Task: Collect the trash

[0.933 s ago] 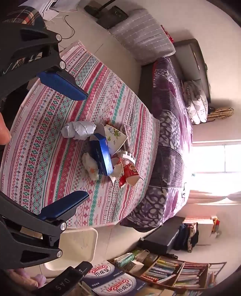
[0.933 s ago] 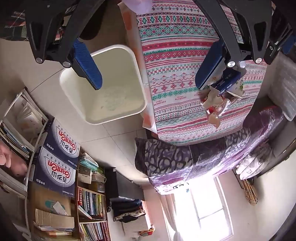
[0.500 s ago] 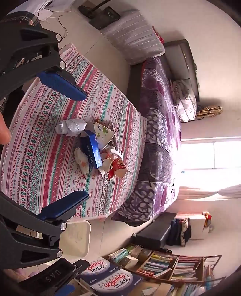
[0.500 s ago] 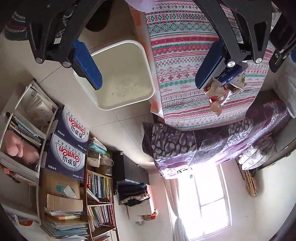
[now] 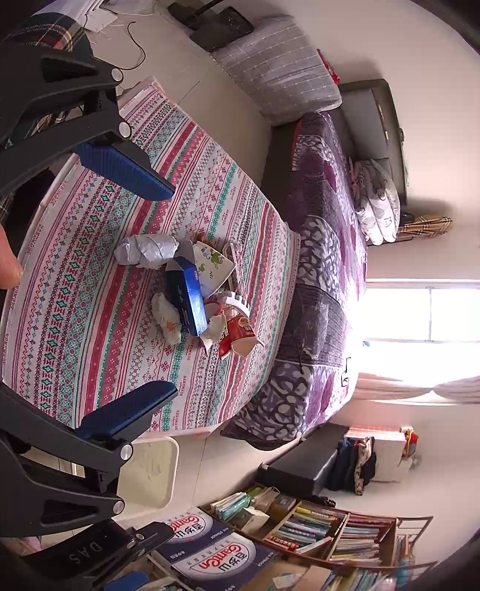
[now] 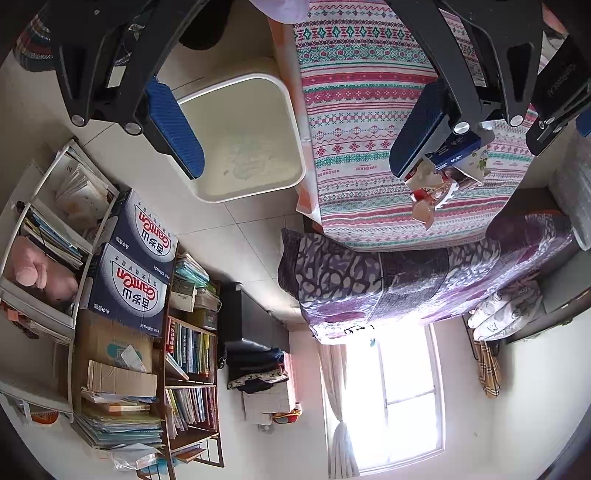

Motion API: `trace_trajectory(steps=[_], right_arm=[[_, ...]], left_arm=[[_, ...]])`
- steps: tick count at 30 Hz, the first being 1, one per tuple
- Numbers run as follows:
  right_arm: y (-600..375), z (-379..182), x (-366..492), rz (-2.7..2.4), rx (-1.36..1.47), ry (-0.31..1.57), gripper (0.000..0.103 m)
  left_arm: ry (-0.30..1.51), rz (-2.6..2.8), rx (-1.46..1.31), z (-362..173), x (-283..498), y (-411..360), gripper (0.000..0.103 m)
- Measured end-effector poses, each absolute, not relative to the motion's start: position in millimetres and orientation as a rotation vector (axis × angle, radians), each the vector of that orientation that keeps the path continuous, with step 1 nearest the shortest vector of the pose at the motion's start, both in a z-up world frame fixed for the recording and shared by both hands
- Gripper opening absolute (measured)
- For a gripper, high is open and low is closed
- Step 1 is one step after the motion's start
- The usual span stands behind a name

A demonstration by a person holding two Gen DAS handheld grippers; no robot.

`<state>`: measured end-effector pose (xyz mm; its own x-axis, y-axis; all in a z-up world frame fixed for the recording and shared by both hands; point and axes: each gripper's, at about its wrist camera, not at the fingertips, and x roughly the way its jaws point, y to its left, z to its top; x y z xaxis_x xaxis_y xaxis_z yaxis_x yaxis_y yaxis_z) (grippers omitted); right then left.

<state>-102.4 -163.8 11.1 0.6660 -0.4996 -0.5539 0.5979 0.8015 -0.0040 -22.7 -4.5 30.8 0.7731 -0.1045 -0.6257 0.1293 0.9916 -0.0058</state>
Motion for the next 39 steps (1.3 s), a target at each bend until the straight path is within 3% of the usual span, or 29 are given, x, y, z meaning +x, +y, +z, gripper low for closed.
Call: trace_trajectory(steps=[39], right_arm=[[-158, 4, -104, -0.604, 0.203, 0.611, 0.096]], left_arm=[[0.708, -0.123, 0.041, 16, -18, 1, 0.095]])
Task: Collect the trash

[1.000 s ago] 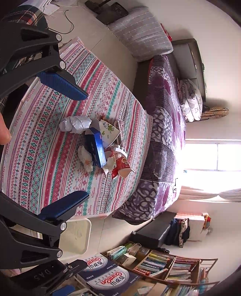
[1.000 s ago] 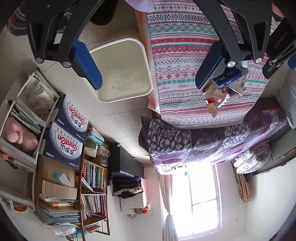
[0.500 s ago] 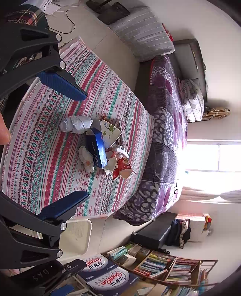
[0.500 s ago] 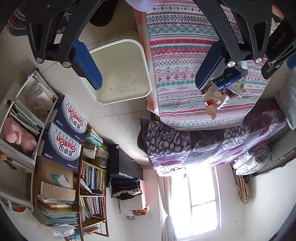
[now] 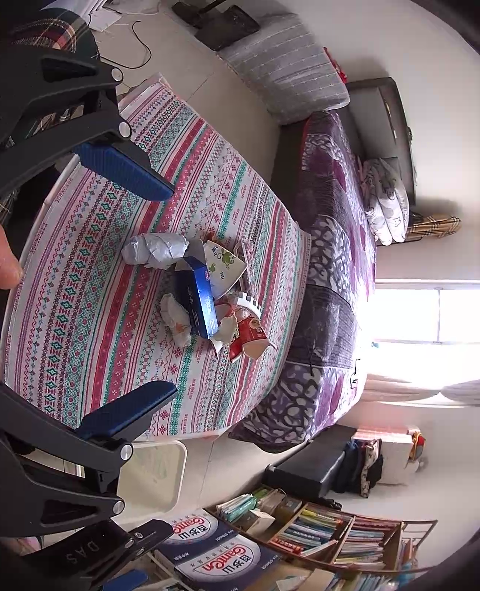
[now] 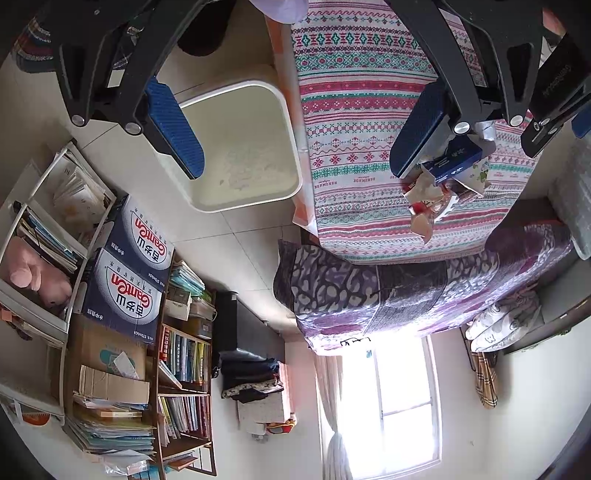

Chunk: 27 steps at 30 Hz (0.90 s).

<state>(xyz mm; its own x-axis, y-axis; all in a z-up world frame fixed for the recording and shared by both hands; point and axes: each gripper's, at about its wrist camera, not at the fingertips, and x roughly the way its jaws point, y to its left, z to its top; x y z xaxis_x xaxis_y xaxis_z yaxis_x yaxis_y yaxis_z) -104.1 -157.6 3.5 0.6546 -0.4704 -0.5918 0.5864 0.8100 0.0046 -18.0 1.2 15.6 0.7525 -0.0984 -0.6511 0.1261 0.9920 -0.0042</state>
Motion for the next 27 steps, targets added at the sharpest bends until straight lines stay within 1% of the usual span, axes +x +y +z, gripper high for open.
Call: trace_trajectory(steps=[27], right_arm=[[-159.0, 1.7, -103.9, -0.6, 0.213, 0.615, 0.096]], left_arm=[[0.715, -0.123, 0.044, 12.6, -17.7, 1.8, 0.095]])
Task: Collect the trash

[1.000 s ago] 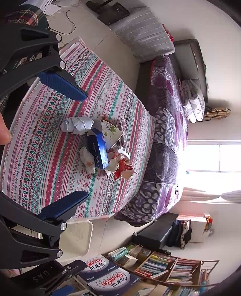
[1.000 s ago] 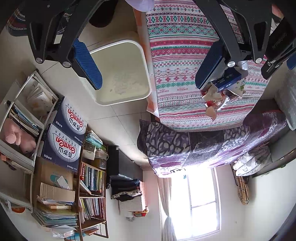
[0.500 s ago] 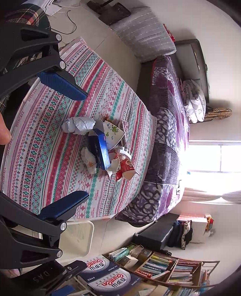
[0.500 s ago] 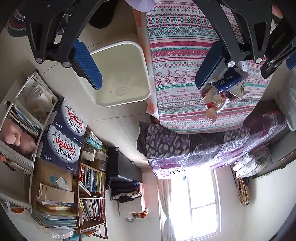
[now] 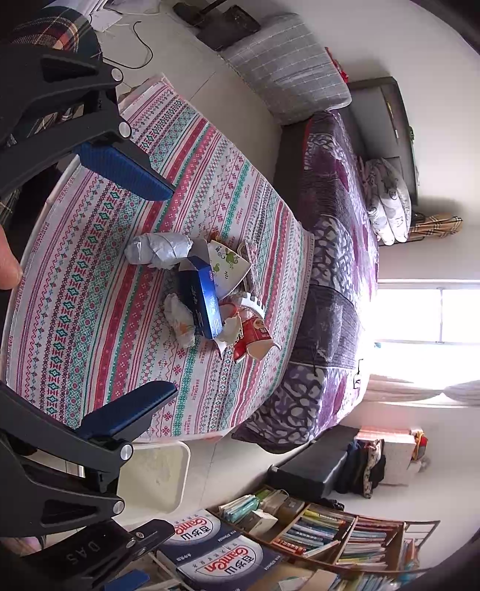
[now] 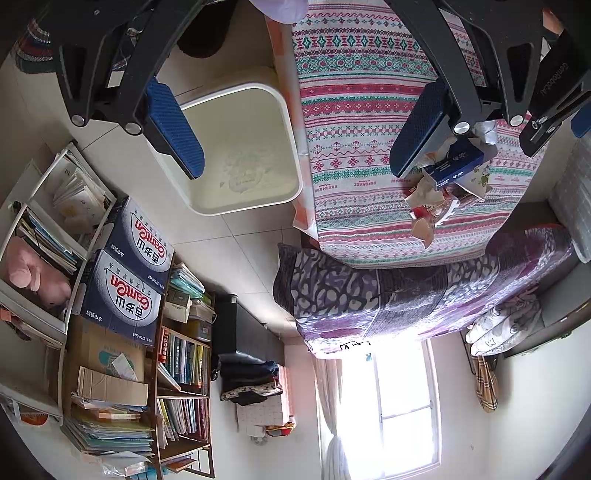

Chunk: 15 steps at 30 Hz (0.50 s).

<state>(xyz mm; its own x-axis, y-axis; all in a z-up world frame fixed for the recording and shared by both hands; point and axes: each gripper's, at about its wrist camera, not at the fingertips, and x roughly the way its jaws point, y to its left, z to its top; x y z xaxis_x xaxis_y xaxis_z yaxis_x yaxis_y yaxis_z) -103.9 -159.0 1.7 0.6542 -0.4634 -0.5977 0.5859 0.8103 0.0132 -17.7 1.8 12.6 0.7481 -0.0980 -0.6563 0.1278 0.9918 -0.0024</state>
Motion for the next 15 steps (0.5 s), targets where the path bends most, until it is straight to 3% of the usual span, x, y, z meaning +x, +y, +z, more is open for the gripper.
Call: trace_trajectory(steps=[15], right_arm=[[-160.6, -3.4, -102.5, -0.599, 0.212, 0.634, 0.096]], left_arm=[[0.718, -0.122, 0.043, 10.2, -18.3, 2.7, 0.095]])
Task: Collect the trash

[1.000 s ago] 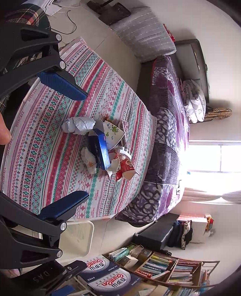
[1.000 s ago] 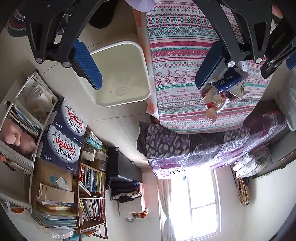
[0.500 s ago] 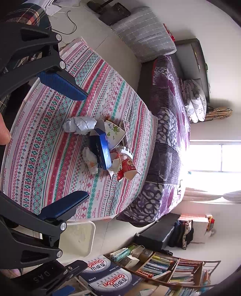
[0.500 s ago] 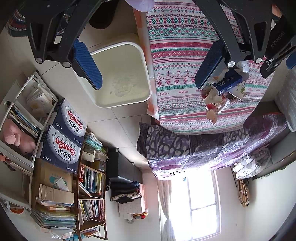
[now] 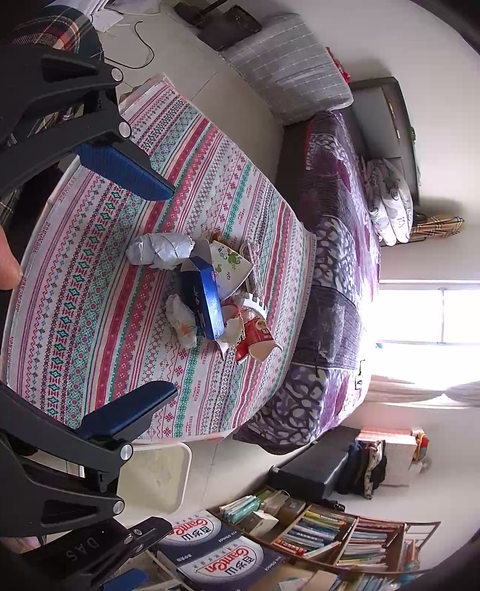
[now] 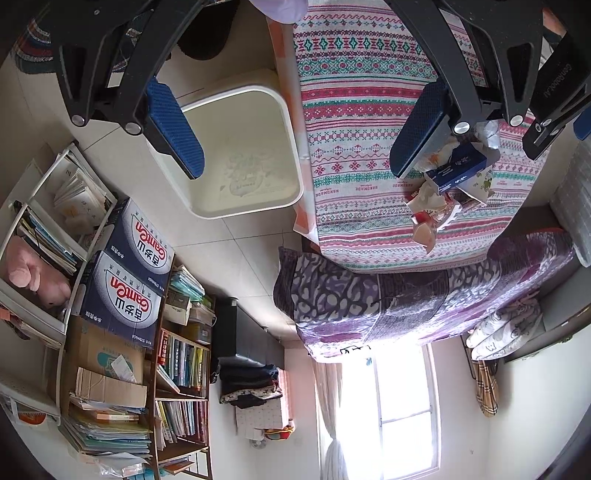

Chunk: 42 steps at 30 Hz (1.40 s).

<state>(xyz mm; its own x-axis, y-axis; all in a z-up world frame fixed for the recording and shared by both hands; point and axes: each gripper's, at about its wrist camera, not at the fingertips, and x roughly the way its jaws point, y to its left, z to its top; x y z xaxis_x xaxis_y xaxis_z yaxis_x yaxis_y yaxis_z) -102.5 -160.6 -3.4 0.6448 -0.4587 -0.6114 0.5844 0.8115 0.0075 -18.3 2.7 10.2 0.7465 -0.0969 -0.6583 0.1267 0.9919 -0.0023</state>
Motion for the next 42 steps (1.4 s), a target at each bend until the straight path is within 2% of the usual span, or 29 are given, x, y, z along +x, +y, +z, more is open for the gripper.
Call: trace_trajectory(steps=[10, 21, 29, 37, 42], right_arm=[[-160, -6, -100, -0.597, 0.213, 0.642, 0.096], [-162, -10, -67, -0.559, 0.256, 0.738, 0.096], [-178, -26, -10, -0.435, 0.341, 0.955, 0.096], [-200, -82, 53, -0.285, 0.392, 1.215, 0.096], [-206, -119, 71, -0.189, 0.627, 1.262, 0.096]], left_arm=[[0.74, -0.121, 0.041, 2, -14, 5, 0.095], [0.84, -0.114, 0.052, -11, 19, 10, 0.095], [1.093, -0.143, 0.098, -46, 90, 28, 0.095], [1.373, -0.187, -0.004, -91, 146, 55, 0.095], [1.453, -0.195, -0.051, -120, 155, 59, 0.094]])
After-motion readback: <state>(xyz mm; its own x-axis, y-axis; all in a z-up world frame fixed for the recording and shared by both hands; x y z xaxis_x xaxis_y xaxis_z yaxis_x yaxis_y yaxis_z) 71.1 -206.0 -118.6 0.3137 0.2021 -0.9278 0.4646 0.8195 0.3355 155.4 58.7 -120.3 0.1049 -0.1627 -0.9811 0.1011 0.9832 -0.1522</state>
